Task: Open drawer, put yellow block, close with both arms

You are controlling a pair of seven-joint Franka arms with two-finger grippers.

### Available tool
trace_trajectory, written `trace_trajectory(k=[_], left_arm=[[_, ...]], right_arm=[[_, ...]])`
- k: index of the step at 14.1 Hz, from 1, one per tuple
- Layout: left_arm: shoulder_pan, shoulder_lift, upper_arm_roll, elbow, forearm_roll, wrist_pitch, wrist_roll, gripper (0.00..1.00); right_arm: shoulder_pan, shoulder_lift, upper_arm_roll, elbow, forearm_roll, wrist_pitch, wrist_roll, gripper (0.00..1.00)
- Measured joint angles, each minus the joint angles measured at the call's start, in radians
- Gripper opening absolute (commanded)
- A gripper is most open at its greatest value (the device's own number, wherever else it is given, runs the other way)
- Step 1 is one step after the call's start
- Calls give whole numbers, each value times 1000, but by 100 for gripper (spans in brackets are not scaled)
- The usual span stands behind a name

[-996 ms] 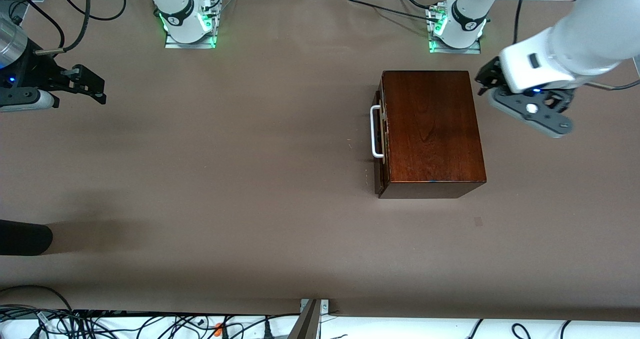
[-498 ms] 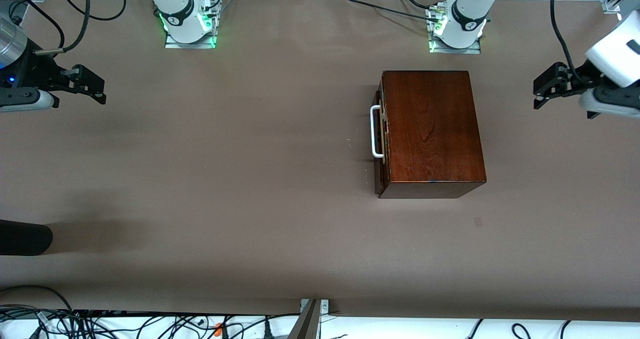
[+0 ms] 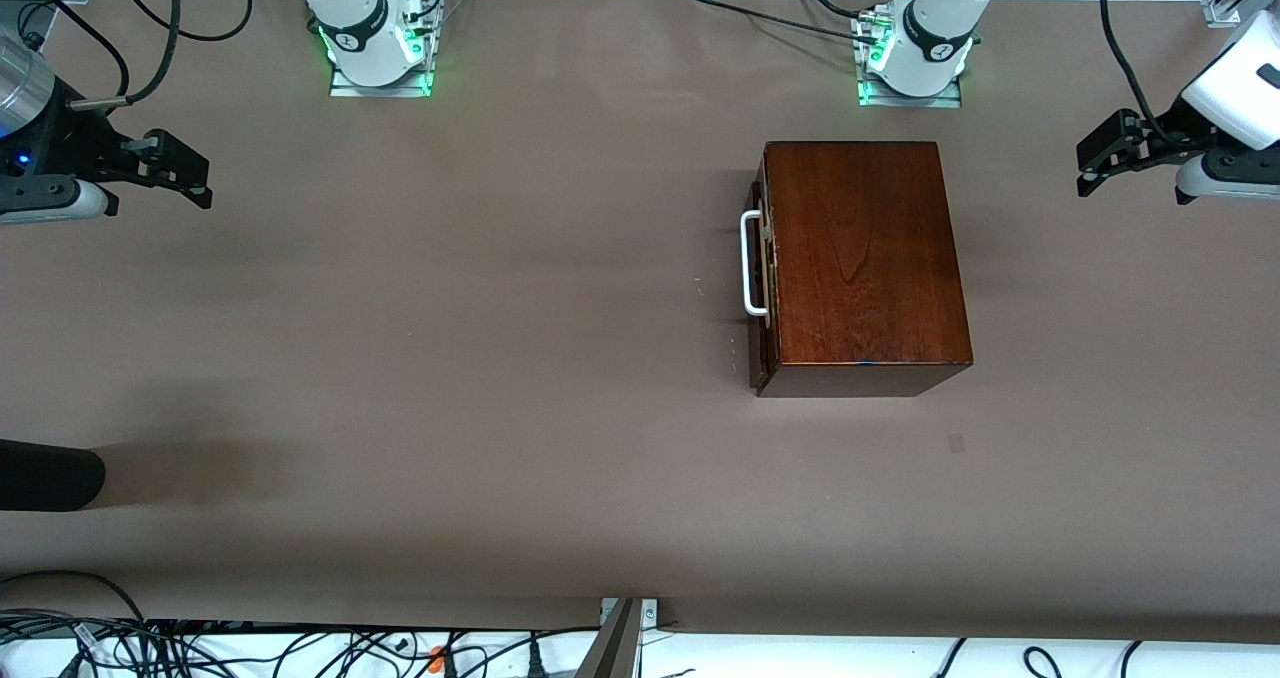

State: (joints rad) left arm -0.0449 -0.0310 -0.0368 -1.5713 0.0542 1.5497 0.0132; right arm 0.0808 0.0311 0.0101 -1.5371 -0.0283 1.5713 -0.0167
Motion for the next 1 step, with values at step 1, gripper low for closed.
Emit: trace_trajectory(k=[1], left_arm=[[-1, 0, 0, -2, 0, 1, -2, 100]], right_arm=[[0, 0, 0, 0, 0, 0, 0, 100]])
